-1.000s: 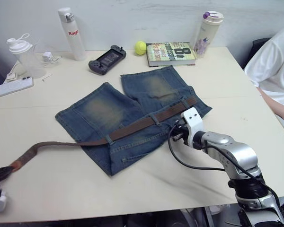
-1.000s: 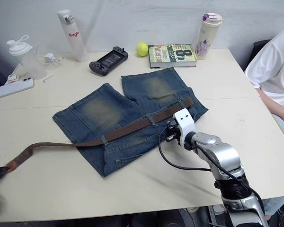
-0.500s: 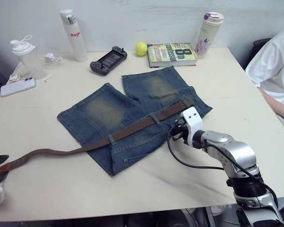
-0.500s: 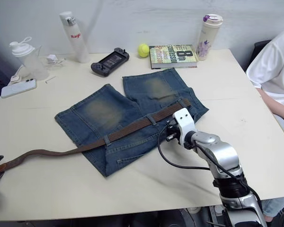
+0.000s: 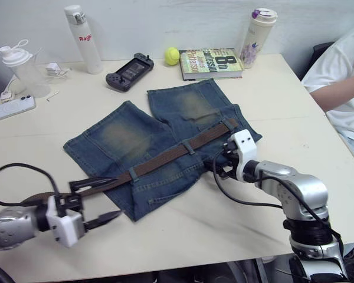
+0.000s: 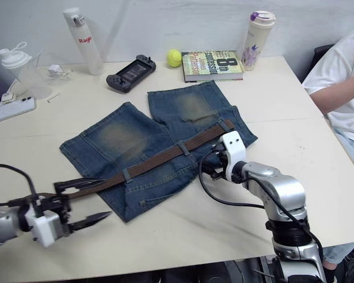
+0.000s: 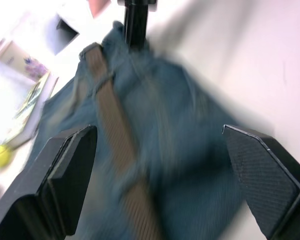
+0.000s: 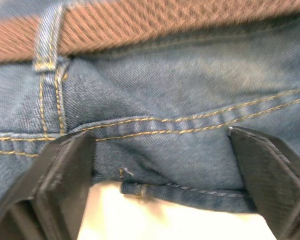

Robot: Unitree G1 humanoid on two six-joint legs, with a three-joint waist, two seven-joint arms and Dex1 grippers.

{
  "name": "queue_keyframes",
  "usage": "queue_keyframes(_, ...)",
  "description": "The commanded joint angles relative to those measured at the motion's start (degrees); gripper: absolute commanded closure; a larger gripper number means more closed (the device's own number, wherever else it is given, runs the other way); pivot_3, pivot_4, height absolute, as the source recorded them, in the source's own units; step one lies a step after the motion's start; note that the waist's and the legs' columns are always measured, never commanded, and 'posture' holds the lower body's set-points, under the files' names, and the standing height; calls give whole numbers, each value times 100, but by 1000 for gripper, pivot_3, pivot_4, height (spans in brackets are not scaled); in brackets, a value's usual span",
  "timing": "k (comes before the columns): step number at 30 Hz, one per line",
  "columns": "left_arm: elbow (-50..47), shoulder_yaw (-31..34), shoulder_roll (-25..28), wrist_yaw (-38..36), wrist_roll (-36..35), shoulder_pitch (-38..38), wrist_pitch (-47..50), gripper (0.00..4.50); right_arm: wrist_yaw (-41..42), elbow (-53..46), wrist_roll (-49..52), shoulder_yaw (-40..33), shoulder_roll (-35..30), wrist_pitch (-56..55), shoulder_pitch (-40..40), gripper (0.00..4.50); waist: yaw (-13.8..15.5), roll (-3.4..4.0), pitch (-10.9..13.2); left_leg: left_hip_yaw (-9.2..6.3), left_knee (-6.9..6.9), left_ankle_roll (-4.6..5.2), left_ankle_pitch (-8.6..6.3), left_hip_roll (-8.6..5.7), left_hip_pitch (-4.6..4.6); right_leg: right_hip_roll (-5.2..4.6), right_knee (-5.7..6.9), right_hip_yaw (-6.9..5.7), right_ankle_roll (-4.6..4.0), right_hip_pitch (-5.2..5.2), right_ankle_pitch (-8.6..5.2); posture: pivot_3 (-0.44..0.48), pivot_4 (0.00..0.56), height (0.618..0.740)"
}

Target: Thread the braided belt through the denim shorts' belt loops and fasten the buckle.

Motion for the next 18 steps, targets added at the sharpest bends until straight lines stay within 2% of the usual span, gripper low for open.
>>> queue_keyframes(1, -830, 420, -121, -634, -1027, 195, 1116, 110, 331, -892, 886, -769, -189, 632, -188, 44, 10, 8, 10, -3, 3, -4, 2, 3, -16, 8, 4, 0, 0, -17, 0, 0, 150, 740)
queue_keyframes(3, -1227, 536, -239, -1033, -1332, 249, 1668, 110, 614, -1058, 1401, -1216, -424, 878, -374, 44, 34, 16, 22, -5, 9, -8, 6, 5, -31, 16, 12, 2, 0, -34, 0, 0, 150, 740)
queue_keyframes(5, -1428, 651, -398, -1499, -1347, 301, 2086, 110, 996, -1124, 1671, -1367, -814, 763, -430, 44, 91, 27, 44, -3, 39, 4, 1, -1, -45, 14, 15, 13, 0, -39, 0, 0, 150, 740)
queue_keyframes(7, -1559, 757, -616, -1960, -1464, 284, 2697, 110, 1429, -1138, 1180, -960, -1471, -91, -218, 44, 150, 27, 45, 1, 54, 13, -5, -5, -46, 11, 8, 20, 1, -39, 1, 0, 150, 740)
queue_keyframes(10, -1867, 895, -1031, -2501, -1836, 103, 3803, 110, 1849, -874, -368, 170, -2551, -2029, 284, 44, 188, 20, 47, 2, 60, 13, -5, -6, -43, 11, 9, 22, 1, -40, 1, 0, 150, 740)
queue_keyframes(13, -2034, 1107, -1677, -2537, -1966, -269, 4849, 110, 1984, -441, -1229, 728, -2979, -3181, 583, 44, 214, 13, 51, 5, 65, 11, -1, -10, -43, 8, 16, 26, 4, -43, 2, 0, 150, 740)
queue_keyframes(18, -1809, 1013, -2438, -3028, -641, -659, 5377, 110, 2015, 505, -2613, 1477, -3322, -4651, 755, 44, 212, 6, 55, 15, 69, 9, 3, -9, -41, 10, 26, 30, 5, -47, 3, 0, 150, 740)
